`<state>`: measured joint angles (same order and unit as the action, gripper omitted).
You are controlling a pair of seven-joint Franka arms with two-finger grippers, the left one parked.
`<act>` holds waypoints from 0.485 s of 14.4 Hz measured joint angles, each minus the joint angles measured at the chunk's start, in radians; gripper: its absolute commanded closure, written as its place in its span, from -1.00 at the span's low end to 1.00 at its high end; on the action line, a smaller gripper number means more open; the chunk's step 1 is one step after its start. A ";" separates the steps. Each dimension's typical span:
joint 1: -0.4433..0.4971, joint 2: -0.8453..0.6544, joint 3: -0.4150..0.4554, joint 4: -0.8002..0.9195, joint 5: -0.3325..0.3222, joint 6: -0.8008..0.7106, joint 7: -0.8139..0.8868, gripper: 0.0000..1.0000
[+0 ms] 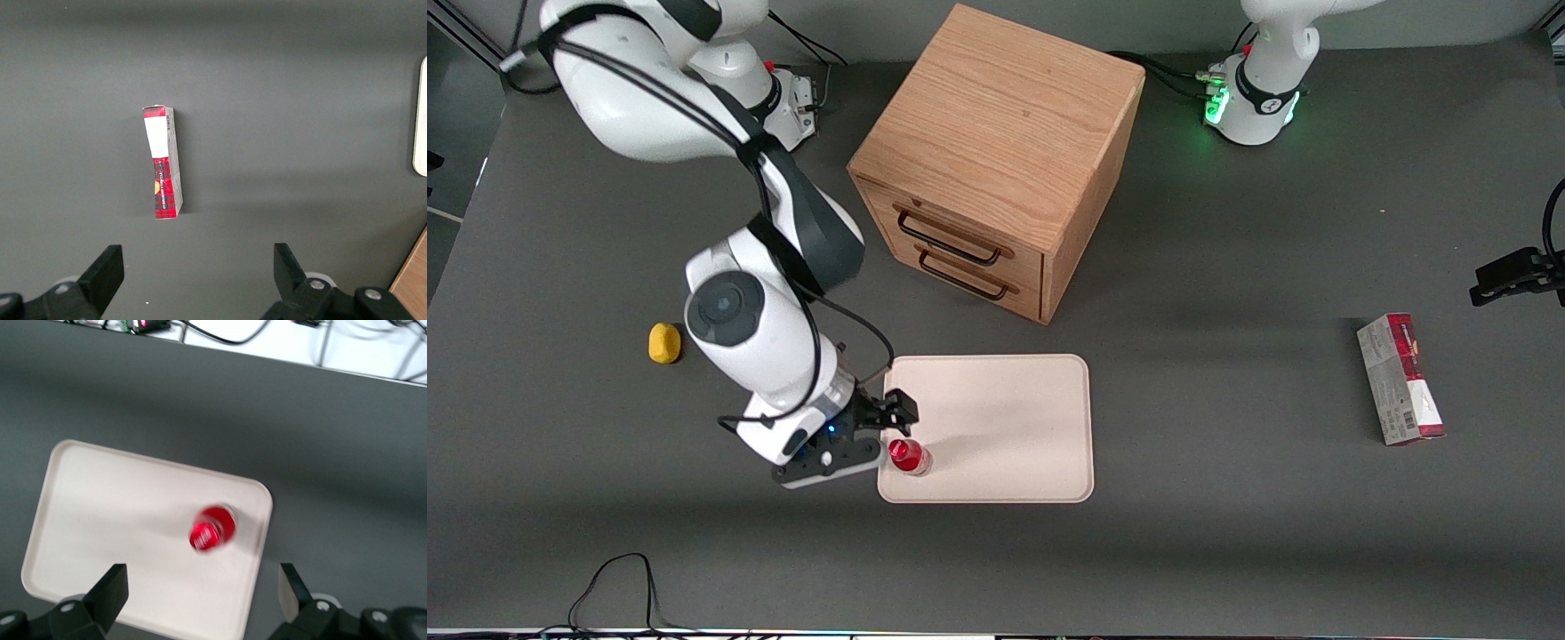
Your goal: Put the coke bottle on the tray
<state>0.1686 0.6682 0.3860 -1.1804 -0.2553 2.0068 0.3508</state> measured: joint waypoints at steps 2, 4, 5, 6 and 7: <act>-0.003 -0.143 -0.084 -0.167 0.080 0.015 -0.011 -1.00; -0.009 -0.302 -0.192 -0.368 0.168 0.051 -0.076 -1.00; -0.013 -0.381 -0.246 -0.464 0.206 0.061 -0.105 -1.00; -0.020 -0.462 -0.296 -0.558 0.229 0.065 -0.125 -1.00; -0.027 -0.539 -0.336 -0.644 0.238 0.067 -0.136 -1.00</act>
<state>0.1416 0.1290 0.0500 -1.8248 -0.0169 2.0734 0.2146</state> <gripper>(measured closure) 0.000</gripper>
